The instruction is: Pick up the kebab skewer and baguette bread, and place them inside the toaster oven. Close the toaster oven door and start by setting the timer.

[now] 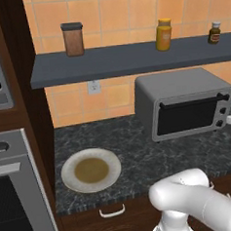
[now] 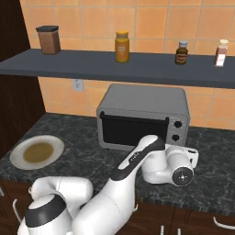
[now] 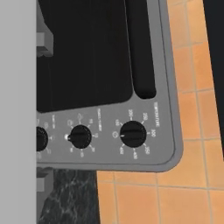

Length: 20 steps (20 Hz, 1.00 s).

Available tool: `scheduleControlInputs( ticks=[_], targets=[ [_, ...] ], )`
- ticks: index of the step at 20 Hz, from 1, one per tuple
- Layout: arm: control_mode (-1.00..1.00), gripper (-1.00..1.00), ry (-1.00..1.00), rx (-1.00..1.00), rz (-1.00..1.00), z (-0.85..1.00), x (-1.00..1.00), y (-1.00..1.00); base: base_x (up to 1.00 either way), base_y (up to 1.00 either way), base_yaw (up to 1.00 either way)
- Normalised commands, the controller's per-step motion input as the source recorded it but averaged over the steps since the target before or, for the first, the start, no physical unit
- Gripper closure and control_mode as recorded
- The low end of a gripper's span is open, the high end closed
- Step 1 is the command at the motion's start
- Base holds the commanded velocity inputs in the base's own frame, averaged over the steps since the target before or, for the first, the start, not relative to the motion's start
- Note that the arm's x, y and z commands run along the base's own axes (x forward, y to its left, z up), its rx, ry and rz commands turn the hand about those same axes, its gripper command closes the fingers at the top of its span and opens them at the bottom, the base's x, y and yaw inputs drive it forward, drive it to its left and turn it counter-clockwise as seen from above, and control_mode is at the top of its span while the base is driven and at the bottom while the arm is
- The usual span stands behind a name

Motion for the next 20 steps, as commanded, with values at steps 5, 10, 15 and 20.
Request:
scheduleControlInputs(
  ticks=[5, 10, 15, 20],
  targets=[
    [-1.0, -1.0, -0.06, 0.0, 0.0, -0.2, 0.23, -0.13, 0.0, 0.0, 0.0],
    [-1.0, -1.0, -0.06, 0.0, 0.0, -0.18, 0.19, -0.09, 0.0, 0.0, 0.0],
    [-1.0, -1.0, -0.07, 0.01, 0.0, -0.08, 0.33, -0.1, 0.0, 0.0, 0.0],
    [-1.0, -1.0, -0.06, 0.02, 0.0, -0.08, 0.31, -0.13, 0.0, 0.0, 0.0]
  ],
)
